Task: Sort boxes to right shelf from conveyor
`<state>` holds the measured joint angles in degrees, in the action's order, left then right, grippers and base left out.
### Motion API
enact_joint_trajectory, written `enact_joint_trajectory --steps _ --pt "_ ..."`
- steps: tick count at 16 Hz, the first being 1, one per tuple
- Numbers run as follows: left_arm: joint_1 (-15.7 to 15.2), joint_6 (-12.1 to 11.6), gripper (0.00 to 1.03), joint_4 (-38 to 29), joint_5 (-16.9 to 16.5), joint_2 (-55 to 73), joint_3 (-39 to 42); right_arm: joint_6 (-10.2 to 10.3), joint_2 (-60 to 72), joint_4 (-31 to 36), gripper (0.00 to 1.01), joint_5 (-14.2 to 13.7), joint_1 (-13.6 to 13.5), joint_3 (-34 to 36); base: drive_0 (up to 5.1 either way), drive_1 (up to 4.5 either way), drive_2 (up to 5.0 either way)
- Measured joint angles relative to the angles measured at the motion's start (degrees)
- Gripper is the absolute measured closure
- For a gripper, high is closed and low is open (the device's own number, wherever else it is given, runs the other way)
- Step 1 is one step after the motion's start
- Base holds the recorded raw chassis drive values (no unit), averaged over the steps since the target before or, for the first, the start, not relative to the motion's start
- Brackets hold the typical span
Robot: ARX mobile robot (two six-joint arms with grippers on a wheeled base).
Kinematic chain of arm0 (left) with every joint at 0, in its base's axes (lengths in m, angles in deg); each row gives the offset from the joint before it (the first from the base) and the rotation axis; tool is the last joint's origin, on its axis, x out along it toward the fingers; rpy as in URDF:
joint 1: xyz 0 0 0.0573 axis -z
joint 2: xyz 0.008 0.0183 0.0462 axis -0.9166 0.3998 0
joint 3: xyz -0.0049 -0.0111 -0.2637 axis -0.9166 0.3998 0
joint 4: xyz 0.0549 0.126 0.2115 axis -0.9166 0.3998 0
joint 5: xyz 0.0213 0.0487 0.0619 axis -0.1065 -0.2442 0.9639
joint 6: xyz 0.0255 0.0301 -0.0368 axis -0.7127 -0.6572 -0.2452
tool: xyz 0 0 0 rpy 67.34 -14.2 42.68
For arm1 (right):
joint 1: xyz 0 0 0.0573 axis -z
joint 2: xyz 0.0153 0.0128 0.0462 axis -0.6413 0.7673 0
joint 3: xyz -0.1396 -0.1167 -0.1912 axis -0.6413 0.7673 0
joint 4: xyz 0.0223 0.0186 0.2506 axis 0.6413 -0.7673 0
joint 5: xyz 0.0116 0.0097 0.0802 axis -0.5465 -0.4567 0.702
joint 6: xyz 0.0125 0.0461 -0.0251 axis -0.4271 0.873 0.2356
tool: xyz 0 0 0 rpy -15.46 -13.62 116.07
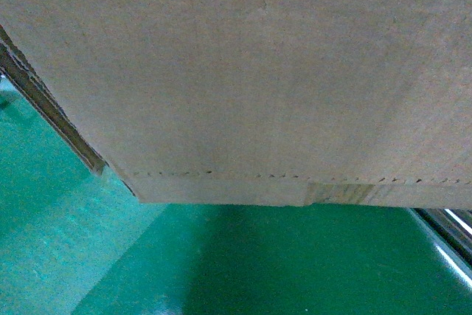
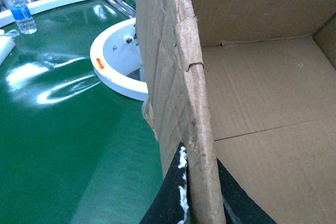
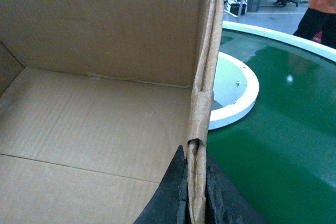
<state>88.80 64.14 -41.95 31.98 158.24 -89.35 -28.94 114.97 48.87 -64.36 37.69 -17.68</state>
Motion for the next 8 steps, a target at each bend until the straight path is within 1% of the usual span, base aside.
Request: enact_joint_trajectory --steps 4,5,8 --pt "0.00 0.00 1.00 -0.17 -0.02 0.04 0.07 0.00 -0.02 0.22 0.97 -0.02 0.00 0.09 0.0 0.00 0.0" --pt "0.00 -0.02 1.00 -0.35 -0.02 0.04 0.07 0.00 -0.02 0.26 0.97 -0.02 0.00 0.09 -2.7 -2.13 5.1" --pt "0.02 0.00 1.00 -0.39 -0.02 0.33 0.11 -0.02 0.22 0.37 0.97 -0.07 -0.04 0.11 0.0 -3.97 4.0"
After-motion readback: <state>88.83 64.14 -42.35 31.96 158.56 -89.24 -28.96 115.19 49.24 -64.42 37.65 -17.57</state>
